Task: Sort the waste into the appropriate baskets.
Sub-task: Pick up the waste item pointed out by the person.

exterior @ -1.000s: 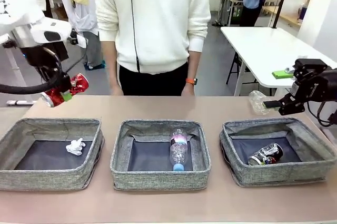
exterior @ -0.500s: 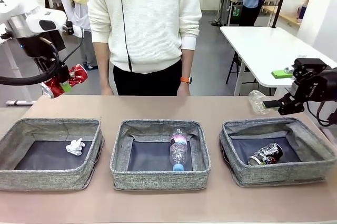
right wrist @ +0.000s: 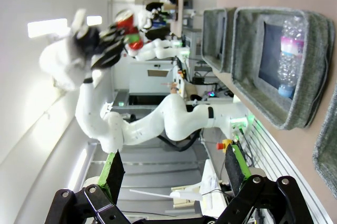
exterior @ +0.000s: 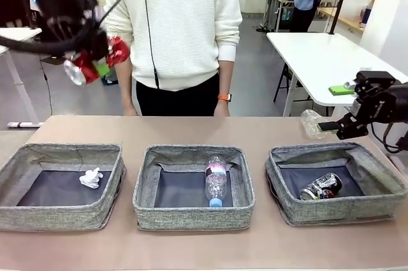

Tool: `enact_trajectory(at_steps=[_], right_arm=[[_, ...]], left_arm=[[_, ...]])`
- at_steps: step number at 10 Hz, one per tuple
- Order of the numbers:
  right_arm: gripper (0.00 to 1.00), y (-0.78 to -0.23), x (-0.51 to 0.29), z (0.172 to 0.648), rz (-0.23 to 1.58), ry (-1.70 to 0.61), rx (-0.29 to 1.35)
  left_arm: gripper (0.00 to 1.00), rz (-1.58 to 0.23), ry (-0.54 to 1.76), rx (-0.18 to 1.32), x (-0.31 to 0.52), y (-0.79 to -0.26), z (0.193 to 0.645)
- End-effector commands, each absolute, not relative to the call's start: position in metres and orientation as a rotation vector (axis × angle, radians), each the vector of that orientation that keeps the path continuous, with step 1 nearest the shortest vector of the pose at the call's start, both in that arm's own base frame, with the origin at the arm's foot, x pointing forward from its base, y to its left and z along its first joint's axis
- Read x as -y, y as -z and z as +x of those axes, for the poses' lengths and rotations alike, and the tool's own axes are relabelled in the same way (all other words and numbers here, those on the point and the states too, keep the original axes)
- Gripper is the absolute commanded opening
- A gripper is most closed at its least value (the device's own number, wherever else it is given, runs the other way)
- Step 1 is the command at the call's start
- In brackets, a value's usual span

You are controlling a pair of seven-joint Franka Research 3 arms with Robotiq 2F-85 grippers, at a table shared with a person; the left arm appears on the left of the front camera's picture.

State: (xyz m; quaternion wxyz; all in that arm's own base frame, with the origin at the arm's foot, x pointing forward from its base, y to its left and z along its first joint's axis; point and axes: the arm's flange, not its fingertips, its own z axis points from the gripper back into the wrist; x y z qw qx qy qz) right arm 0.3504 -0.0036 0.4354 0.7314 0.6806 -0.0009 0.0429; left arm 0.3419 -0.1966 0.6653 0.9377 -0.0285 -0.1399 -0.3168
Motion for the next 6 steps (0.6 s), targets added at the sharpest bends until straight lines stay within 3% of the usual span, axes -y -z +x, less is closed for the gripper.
enact_trajectory(at_steps=[1, 2, 3, 4, 6], right_arm=[[1.0, -0.437, 0.004, 0.351, 1.51, -0.113, 0.01], [1.0, -0.437, 0.004, 0.351, 1.51, -0.113, 0.01], [1.0, -0.437, 0.004, 0.351, 1.51, -0.113, 0.01], [1.0, -0.437, 0.004, 0.351, 1.51, -0.113, 0.01], [1.0, -0.437, 0.004, 0.351, 1.51, -0.113, 0.01]], left_arm=[[0.33, -0.019, 0.627, 0.296, 0.239, -0.693, 0.312], [0.33, -0.052, 0.581, 0.359, 0.261, -0.709, 0.299], [0.33, -0.112, 0.342, 0.301, 0.294, -0.721, 0.294], [0.33, -0.144, 0.307, 0.318, 0.329, -0.73, 0.283], [0.33, -0.097, 0.142, 0.341, 0.364, -0.746, 0.28]])
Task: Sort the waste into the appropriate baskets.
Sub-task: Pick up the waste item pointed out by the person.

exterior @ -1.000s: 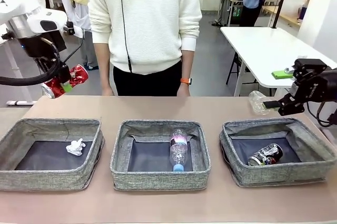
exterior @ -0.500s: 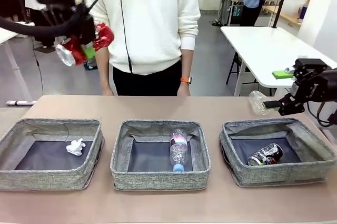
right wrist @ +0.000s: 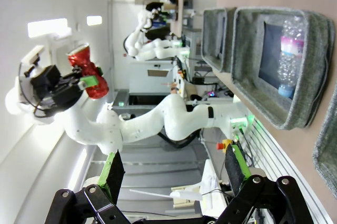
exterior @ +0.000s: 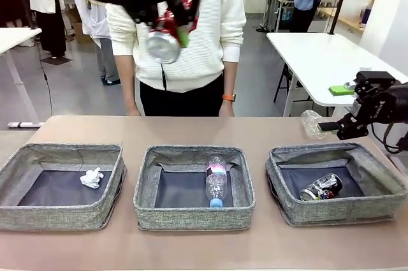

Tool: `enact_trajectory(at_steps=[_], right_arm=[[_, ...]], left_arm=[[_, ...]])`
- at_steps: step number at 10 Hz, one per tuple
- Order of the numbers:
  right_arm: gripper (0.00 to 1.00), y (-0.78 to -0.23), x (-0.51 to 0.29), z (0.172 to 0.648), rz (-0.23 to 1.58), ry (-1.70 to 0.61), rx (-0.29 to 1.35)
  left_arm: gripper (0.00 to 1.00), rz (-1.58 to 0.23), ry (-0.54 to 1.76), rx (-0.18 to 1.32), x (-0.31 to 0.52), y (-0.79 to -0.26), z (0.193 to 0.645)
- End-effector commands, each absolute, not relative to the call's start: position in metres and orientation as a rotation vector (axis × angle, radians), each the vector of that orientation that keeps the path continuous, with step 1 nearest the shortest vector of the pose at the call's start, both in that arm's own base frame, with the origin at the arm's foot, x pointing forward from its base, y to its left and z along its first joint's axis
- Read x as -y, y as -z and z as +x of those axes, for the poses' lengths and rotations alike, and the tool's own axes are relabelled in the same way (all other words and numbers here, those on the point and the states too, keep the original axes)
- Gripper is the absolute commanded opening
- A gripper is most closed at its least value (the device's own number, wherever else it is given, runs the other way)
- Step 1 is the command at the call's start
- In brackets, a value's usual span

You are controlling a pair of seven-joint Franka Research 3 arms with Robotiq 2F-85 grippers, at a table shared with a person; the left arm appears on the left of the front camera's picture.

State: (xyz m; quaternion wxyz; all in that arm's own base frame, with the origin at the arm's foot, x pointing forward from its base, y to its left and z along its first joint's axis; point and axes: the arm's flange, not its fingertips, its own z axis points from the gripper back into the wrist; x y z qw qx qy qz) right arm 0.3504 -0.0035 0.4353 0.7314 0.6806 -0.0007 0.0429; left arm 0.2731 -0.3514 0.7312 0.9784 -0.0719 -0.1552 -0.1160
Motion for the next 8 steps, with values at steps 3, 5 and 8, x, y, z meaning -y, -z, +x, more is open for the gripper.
enact_trajectory(at_steps=[3, 5, 8], right_arm=[[1.0, -0.437, 0.004, 0.351, 1.51, -0.113, 0.01], [1.0, -0.437, 0.004, 0.351, 1.51, -0.113, 0.01], [1.0, -0.437, 0.004, 0.351, 1.51, -0.113, 0.01]], left_arm=[[0.33, -0.102, 0.188, 0.262, 0.369, -0.764, 0.284], [0.33, -0.111, 0.189, 0.285, 0.368, -0.751, 0.28], [0.33, -0.111, 0.189, 0.285, 0.368, -0.751, 0.28]])
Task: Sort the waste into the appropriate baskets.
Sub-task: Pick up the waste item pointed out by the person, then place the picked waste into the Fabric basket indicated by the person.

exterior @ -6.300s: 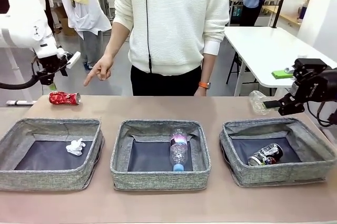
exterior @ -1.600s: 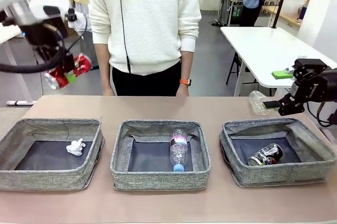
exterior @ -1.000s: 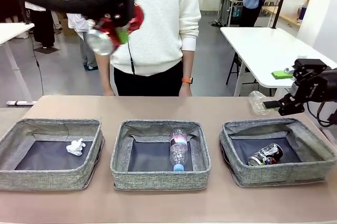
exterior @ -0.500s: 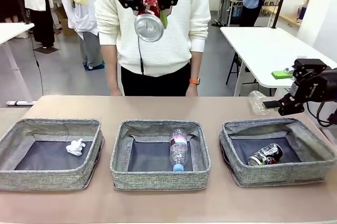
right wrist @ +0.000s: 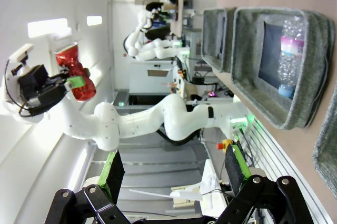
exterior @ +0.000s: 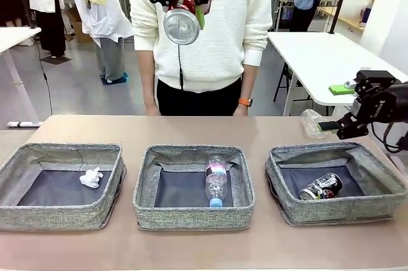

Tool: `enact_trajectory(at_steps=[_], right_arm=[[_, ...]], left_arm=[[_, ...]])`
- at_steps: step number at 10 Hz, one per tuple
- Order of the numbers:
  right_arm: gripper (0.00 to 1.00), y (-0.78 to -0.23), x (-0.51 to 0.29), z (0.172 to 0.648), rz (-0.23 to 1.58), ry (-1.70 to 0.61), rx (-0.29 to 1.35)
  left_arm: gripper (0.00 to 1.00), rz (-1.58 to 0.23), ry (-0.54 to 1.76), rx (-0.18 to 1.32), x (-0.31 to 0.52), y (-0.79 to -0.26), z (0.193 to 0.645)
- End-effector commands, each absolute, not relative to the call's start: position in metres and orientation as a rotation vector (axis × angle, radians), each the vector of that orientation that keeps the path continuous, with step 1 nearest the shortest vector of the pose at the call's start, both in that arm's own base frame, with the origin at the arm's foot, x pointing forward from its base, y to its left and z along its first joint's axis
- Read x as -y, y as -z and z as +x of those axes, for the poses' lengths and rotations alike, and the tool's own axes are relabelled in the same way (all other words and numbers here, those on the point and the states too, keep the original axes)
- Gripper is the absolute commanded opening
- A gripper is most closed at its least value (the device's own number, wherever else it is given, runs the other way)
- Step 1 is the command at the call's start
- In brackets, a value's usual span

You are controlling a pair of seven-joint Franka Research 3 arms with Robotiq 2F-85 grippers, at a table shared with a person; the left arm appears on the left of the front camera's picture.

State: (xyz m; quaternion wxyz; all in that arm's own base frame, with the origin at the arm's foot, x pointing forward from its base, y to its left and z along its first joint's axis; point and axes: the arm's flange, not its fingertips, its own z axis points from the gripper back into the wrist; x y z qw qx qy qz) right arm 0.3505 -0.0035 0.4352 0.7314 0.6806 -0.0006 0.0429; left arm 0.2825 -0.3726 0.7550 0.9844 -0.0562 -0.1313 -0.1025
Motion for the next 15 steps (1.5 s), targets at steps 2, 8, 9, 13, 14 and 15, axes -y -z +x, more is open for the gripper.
enact_trajectory(at_steps=[2, 8, 9, 13, 14, 15], right_arm=[[1.0, -0.4371, 0.0044, 0.3505, 1.51, -0.113, 0.01], [1.0, -0.4371, 0.0044, 0.3505, 1.51, -0.113, 0.01], [1.0, -0.4371, 0.0044, 0.3505, 1.51, -0.113, 0.01], [1.0, -0.4371, 0.0044, 0.3505, 1.51, -0.113, 0.01], [1.0, -0.4371, 0.0044, 0.3505, 1.51, -0.113, 0.01], [1.0, -0.4371, 0.0044, 0.3505, 1.51, -0.113, 0.01]], left_arm=[[0.33, -0.111, 0.189, 0.285, 0.3681, -0.7512, 0.2804], [0.33, -0.111, 0.189, 0.285, 0.3681, -0.7512, 0.2804], [0.33, -0.111, 0.189, 0.285, 0.3681, -0.7512, 0.2804], [0.33, -0.111, 0.189, 0.285, 0.3681, -0.7512, 0.2804], [0.33, -0.111, 0.189, 0.285, 0.3681, -0.7512, 0.2804], [0.33, -0.111, 0.189, 0.285, 0.3681, -0.7512, 0.2804]])
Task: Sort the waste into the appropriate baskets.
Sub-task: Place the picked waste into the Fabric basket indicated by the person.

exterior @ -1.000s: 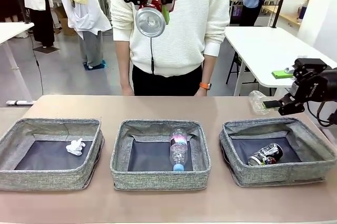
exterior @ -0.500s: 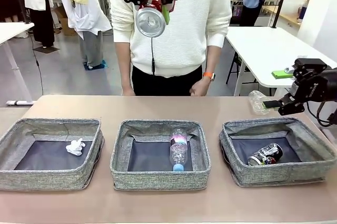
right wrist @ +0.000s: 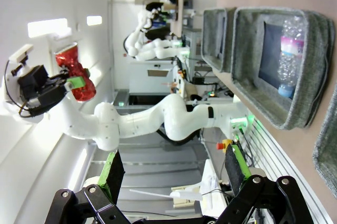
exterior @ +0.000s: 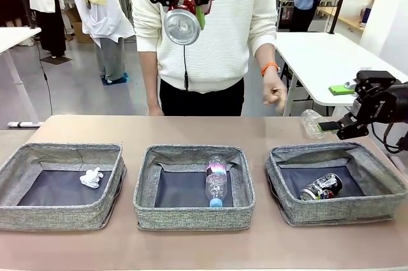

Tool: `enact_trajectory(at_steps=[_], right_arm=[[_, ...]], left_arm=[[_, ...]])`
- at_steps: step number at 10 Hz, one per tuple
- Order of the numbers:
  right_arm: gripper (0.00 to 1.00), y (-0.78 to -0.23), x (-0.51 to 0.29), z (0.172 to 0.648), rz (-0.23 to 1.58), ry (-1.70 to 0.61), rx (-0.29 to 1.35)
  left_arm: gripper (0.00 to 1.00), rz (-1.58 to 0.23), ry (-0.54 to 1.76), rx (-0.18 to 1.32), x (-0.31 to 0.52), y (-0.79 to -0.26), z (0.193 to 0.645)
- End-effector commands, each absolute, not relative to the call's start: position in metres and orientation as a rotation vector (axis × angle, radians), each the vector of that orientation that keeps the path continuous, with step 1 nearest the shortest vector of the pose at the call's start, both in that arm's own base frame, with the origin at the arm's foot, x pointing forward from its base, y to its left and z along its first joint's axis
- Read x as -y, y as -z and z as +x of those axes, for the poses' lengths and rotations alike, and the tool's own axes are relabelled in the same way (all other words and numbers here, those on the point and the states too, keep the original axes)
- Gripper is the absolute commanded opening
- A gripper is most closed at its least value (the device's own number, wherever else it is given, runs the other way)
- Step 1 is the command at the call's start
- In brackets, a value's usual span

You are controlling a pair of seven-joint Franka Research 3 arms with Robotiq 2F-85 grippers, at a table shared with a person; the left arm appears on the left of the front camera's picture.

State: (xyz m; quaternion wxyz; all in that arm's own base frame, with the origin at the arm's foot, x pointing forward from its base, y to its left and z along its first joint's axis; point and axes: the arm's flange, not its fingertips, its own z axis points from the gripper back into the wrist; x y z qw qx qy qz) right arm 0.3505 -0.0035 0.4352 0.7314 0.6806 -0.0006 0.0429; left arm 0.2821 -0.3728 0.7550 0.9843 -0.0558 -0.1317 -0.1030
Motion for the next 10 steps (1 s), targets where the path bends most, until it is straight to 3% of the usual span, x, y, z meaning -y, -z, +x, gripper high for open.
enact_trajectory(at_steps=[1, 10], right_arm=[[1.0, -0.4371, 0.0044, 0.3505, 1.51, -0.113, 0.01], [1.0, -0.4352, 0.0035, 0.3505, 1.498, -0.094, 0.001]], left_arm=[[0.33, -0.111, 0.189, 0.285, 0.3681, -0.7512, 0.2804], [0.33, -0.112, 0.207, 0.265, 0.3728, -0.755, 0.2821]])
